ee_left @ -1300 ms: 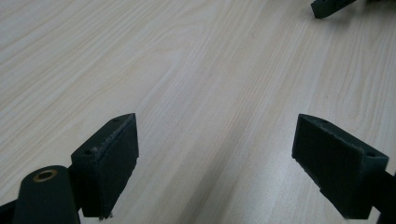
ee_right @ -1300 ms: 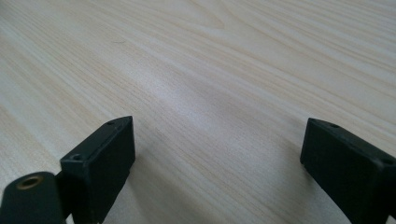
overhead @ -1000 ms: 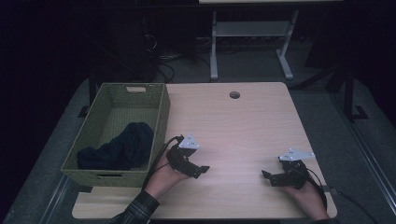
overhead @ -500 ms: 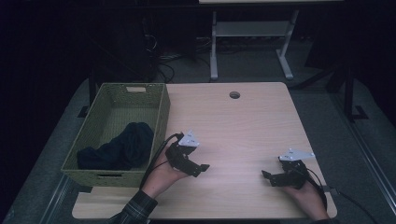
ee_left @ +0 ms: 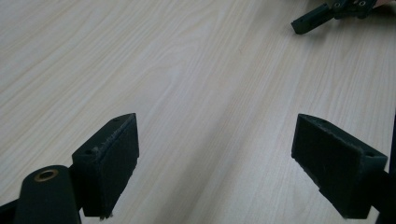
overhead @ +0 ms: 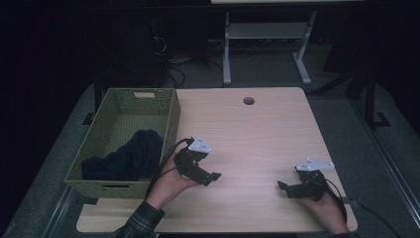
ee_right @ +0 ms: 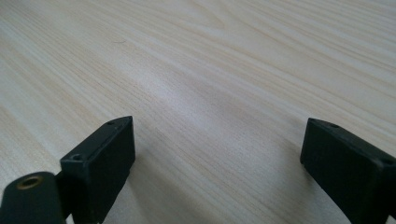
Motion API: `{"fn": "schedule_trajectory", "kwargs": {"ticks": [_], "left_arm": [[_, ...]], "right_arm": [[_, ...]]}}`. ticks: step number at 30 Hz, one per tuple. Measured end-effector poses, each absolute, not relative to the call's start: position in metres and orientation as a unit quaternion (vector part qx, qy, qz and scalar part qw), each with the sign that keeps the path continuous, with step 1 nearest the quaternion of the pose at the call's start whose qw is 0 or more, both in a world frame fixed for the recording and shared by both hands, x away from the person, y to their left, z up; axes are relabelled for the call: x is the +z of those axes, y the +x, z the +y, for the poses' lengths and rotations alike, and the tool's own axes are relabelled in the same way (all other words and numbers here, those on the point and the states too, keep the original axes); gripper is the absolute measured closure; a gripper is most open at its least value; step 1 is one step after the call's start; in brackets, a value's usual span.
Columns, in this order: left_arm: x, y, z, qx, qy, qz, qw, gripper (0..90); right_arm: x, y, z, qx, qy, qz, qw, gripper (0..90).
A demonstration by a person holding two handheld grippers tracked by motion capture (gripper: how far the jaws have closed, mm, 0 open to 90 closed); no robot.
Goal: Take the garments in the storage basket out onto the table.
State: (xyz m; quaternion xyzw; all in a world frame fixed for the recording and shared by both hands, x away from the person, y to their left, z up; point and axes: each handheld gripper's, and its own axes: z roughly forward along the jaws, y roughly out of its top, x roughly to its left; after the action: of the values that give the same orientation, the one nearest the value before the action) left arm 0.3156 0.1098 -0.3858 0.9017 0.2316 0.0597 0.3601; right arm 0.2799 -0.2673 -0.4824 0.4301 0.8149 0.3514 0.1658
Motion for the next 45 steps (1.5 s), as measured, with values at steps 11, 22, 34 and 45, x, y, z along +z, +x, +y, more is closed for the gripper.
{"fn": "schedule_trajectory", "kwargs": {"ticks": [11, 22, 34, 45], "left_arm": [[-0.374, 0.320, 0.115, 0.056, 0.903, 0.235, 0.355, 14.9], [-0.361, 0.325, 0.119, 0.058, 0.901, 0.240, 0.357, 14.9], [-0.346, 0.330, 0.126, 0.061, 0.896, 0.246, 0.365, 14.9], [-0.334, 0.333, 0.143, 0.070, 0.892, 0.250, 0.370, 14.9]], "right_arm": [[-0.482, 0.280, -0.267, 0.352, 0.430, 0.815, 0.166, 9.6], [-0.482, 0.280, -0.267, 0.352, 0.430, 0.815, 0.166, 9.6], [-0.482, 0.280, -0.267, 0.352, 0.430, 0.815, 0.166, 9.6], [-0.482, 0.280, -0.267, 0.351, 0.430, 0.815, 0.166, 9.7]]}}
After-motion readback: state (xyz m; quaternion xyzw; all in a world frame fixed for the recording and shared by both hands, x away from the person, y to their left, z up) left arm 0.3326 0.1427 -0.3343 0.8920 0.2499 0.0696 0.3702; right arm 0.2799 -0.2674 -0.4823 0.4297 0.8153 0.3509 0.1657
